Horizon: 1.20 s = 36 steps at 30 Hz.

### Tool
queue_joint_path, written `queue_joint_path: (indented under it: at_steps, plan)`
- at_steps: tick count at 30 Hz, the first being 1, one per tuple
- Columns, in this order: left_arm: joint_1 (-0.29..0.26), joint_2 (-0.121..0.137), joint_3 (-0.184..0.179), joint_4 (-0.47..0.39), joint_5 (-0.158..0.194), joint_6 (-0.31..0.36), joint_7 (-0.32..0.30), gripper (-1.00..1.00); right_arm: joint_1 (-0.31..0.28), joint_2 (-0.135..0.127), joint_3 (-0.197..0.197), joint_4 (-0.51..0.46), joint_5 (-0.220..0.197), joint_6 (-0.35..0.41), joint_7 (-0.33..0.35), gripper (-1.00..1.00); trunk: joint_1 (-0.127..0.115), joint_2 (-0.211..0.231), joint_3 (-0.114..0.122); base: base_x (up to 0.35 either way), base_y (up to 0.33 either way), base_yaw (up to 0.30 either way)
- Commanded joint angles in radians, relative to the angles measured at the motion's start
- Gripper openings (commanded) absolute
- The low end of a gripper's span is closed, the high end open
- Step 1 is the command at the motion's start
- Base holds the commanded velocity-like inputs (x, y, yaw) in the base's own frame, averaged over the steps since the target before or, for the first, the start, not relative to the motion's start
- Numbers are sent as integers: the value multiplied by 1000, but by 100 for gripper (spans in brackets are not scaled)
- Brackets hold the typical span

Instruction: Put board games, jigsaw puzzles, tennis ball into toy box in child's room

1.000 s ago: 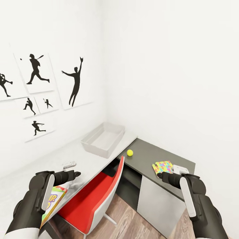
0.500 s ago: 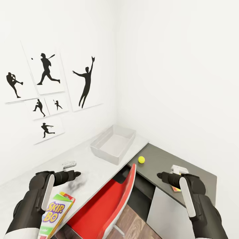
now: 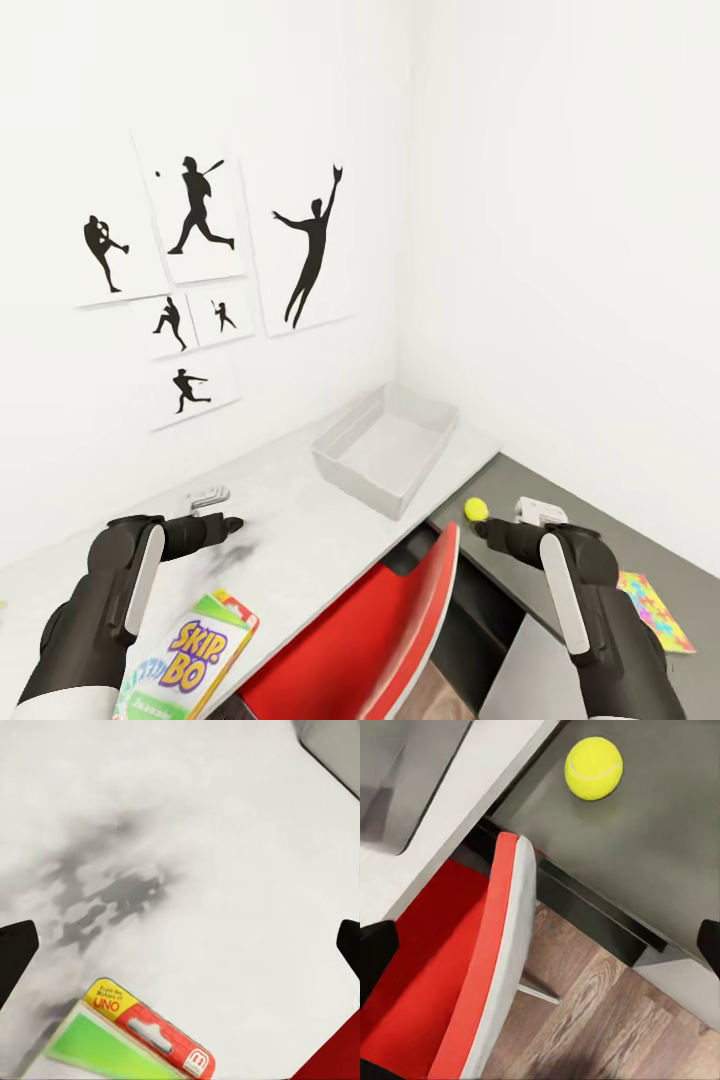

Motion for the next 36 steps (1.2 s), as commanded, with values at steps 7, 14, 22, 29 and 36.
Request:
queue_joint_path:
  at_steps: [7,14,22,29,36]
  plan:
    - [-1,-1,1,0,3,5,-1,100,-1,1,-2,0,-10,4,-10,100,1,-2,-5,154,-50,234]
    - [-1,-1,1,0,3,4,-1,100,-1,1,-2,0,-11,4,-10,100,1,-2,-6,119,-6,48]
    - [-1,-1,1,0,3,4,-1,100,-1,1,-2,-2,-11,4,-10,100,1,-2,-6,17,-1,6]
    - [0,0,1,0,3,4,-1,100,-1,1,-2,0,-11,4,-10,100,1,-2,-6,1,0,1]
    - [0,-1,1,0,3,4,-1,100,-1,1,-2,0,-11,4,-10,100,1,-2,-6,0,0,0]
